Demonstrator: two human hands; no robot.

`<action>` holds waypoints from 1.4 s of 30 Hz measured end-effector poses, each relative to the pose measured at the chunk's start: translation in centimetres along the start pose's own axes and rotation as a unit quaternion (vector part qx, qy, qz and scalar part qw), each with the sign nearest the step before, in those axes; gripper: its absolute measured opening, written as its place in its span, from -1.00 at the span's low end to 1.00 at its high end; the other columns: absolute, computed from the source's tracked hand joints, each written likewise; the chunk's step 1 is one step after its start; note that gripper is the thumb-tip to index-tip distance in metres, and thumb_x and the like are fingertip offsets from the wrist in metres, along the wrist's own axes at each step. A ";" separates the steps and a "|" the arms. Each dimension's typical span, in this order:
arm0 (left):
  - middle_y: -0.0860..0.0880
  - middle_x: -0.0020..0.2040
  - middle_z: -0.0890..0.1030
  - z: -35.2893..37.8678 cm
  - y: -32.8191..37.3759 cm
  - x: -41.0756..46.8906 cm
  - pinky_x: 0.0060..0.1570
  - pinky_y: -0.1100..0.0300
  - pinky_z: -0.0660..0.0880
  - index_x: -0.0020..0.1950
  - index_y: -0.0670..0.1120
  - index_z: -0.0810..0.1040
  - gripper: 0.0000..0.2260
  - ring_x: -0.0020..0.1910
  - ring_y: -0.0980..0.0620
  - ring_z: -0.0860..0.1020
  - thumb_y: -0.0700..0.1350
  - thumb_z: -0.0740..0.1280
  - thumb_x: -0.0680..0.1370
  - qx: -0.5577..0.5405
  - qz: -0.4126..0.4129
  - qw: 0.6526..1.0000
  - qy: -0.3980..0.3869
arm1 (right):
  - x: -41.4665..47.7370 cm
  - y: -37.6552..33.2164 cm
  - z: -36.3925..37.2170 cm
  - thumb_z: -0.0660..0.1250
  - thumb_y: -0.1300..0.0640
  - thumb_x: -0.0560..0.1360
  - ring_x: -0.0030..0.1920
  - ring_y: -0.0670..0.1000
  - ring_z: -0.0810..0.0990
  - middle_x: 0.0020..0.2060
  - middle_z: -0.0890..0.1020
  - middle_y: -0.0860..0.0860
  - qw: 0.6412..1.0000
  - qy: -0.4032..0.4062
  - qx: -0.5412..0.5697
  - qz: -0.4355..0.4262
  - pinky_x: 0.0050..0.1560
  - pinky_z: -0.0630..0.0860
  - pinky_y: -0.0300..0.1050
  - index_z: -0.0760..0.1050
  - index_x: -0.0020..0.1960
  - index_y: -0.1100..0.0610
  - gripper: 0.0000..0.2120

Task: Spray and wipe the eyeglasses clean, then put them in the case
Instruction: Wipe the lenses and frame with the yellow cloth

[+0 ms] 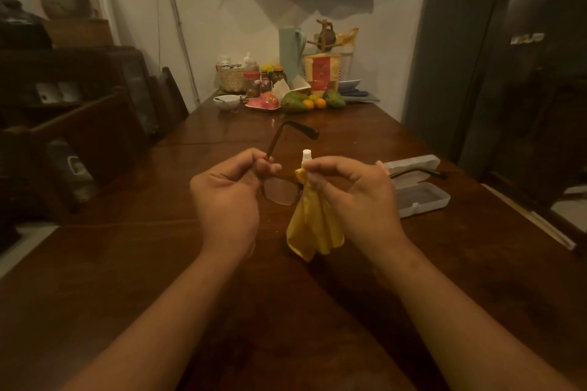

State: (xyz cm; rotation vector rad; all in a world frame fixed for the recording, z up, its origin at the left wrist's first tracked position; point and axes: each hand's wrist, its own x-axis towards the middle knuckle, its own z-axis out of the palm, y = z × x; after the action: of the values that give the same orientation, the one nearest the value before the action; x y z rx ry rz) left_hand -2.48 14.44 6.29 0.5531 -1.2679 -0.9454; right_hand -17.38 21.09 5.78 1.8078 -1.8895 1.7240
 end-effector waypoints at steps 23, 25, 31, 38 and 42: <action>0.08 -0.34 0.65 -1.4 0.8 2.4 -0.16 0.29 0.54 -0.09 -0.19 0.64 -0.77 -0.28 0.13 0.62 -0.48 0.31 0.49 -0.100 0.025 0.985 0.138 | -1.7 -2.3 1.8 0.44 0.23 0.49 -0.02 -0.10 0.71 -0.08 0.74 -0.09 0.934 -0.120 0.264 0.210 -0.12 0.63 -0.22 0.69 -0.03 0.02 -0.86; 0.08 -0.34 0.66 -1.0 1.0 1.9 -0.15 0.27 0.56 -0.12 -0.16 0.66 -0.77 -0.27 0.12 0.63 -0.46 0.32 0.49 -0.098 0.029 0.987 0.126 | -1.8 -2.6 2.1 0.42 0.27 0.50 -0.01 0.04 0.73 -0.05 0.74 0.06 0.880 -0.135 0.357 0.284 -0.02 0.65 -0.06 0.62 0.00 0.14 -0.89; 0.07 -0.32 0.68 -0.2 1.0 0.7 -0.09 0.17 0.61 -0.27 0.08 0.72 -0.58 -0.23 0.07 0.65 -0.42 0.33 0.51 -0.087 0.030 0.991 0.097 | -2.2 -3.0 2.9 0.36 0.35 0.53 0.13 0.23 0.67 0.03 0.70 0.22 0.750 -0.082 0.544 0.368 0.21 0.55 0.12 0.36 -0.07 0.11 -0.77; 0.07 -0.31 0.67 0.4 0.6 -0.1 -0.16 0.26 0.58 -0.27 0.06 0.71 -0.60 -0.22 0.10 0.65 -0.42 0.31 0.50 -0.084 0.032 0.994 0.061 | -2.1 -2.9 3.1 0.32 0.40 0.55 0.11 0.16 0.68 0.11 0.68 0.23 0.712 -0.046 0.607 0.349 0.09 0.64 -0.01 0.37 0.12 0.08 -0.71; 0.08 -0.31 0.67 0.7 0.7 -0.3 -0.17 0.27 0.58 -0.27 0.06 0.71 -0.60 -0.22 0.12 0.64 -0.42 0.32 0.50 -0.085 0.040 0.995 0.040 | -2.0 -2.5 3.1 0.28 0.37 0.57 0.01 0.06 0.70 0.05 0.69 0.15 0.720 -0.077 0.608 0.326 0.04 0.63 -0.05 0.37 0.13 0.06 -0.74</action>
State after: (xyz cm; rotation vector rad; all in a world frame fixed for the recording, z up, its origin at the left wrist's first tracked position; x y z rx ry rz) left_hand -2.90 15.19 6.87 0.3991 -1.1185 -0.9449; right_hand -13.05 21.11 4.93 1.4066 -1.5325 3.8358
